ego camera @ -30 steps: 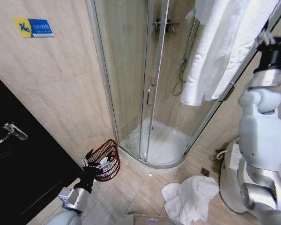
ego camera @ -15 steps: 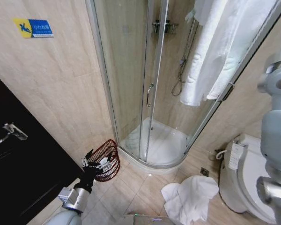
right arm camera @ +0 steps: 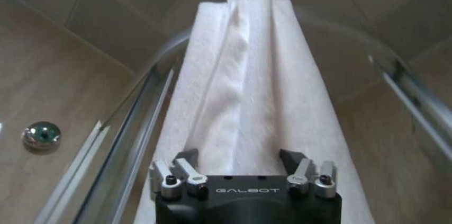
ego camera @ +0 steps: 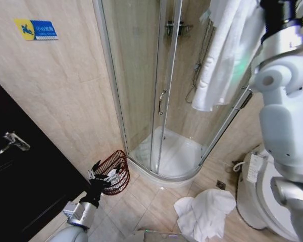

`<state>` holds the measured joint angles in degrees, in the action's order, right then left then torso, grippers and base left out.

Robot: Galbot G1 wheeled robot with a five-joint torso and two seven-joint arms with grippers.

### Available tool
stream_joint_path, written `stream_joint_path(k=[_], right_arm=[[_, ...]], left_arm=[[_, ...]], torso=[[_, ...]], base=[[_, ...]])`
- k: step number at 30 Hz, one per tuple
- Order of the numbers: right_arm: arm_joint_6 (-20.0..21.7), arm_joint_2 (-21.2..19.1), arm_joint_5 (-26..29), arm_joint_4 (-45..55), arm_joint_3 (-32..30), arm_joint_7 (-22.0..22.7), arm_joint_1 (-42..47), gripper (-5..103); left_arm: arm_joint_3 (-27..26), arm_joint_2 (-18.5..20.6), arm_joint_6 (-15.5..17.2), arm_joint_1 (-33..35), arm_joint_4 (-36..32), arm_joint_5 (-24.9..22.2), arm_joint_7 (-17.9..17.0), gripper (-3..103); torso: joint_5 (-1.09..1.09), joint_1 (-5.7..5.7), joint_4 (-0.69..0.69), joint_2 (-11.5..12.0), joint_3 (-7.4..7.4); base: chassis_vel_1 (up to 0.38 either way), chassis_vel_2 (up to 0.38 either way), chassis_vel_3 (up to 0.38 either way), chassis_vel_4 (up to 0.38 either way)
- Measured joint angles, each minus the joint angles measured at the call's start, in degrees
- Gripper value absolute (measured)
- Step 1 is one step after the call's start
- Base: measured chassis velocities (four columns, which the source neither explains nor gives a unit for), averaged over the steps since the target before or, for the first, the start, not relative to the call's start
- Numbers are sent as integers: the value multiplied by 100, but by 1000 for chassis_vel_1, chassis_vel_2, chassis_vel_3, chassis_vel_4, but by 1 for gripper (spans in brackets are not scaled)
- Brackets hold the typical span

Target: Discard the used towel into the hamper.

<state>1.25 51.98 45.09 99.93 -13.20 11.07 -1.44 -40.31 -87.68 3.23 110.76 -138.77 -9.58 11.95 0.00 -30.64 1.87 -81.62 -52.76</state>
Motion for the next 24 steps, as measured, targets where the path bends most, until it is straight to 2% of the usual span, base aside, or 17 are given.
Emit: stream_joint_path(k=[5, 7, 15, 24], right_arm=[[216, 10, -328, -31, 200, 191, -418, 92], [435, 20, -407, -51, 293, 312, -611, 96], [640, 81, -764, -238, 371, 443, -805, 100], [763, 132, -745, -762, 502, 460, -1313, 100]], left_arm=[[0, 0, 0, 0, 0, 0, 0, 100], [0, 0, 0, 0, 0, 0, 0, 100], [0, 0, 0, 0, 0, 0, 0, 100], [0, 0, 0, 0, 0, 0, 0, 100]], torso=[[0, 0, 0, 0, 0], [-1, 0, 0, 0, 1], [2, 0, 0, 0, 1], [-2, 0, 0, 0, 1]], base=[[0, 0, 0, 0], [0, 0, 0, 0], [0, 0, 0, 0], [0, 0, 0, 0]])
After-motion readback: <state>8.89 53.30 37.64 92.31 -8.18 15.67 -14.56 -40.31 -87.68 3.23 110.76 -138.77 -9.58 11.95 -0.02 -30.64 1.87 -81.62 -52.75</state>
